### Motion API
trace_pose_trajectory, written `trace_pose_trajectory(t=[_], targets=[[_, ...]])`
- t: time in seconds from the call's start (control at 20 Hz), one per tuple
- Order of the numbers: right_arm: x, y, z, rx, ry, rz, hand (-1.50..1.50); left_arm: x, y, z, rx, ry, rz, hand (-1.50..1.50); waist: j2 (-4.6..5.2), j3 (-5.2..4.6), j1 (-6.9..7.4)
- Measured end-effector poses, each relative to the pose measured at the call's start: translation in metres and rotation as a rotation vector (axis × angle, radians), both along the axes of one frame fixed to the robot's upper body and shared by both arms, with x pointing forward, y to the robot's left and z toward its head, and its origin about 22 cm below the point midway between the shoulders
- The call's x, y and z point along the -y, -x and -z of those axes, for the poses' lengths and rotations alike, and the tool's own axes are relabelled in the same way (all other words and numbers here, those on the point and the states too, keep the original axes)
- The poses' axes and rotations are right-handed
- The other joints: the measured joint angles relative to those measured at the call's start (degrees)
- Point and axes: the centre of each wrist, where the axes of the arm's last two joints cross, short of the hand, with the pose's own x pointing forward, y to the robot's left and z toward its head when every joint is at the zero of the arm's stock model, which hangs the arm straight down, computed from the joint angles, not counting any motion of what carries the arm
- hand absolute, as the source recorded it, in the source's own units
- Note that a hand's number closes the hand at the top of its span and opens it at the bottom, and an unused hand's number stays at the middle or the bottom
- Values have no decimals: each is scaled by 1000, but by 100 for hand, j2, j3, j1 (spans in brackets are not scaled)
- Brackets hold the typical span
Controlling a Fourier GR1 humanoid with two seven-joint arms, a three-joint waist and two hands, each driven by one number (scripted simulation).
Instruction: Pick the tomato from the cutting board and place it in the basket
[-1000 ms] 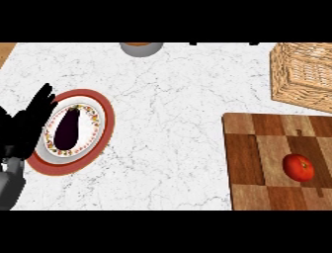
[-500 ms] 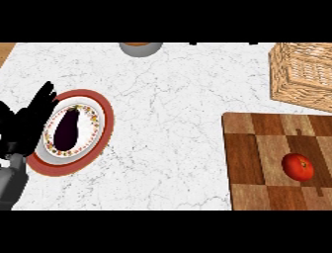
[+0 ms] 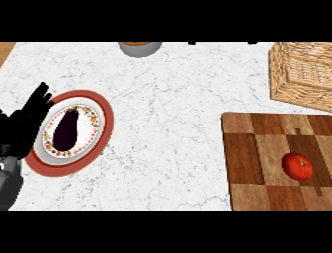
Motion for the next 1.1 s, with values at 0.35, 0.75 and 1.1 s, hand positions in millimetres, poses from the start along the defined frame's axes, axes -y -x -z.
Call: trace_pose_trajectory(t=[0.35, 0.75, 1.1], targets=[[-20, 2, 74, 31, -50, 23, -150, 2, 3, -2, 1, 4, 9, 0, 9, -1, 42], [-56, -16, 143, 79, -164, 17, -150, 3, -3, 1, -2, 1, 11, 0, 16, -3, 62], [-75, -27, 178, 28, -120, 1, -150, 0, -2, 2, -6, 0, 17, 0, 14, -5, 67]])
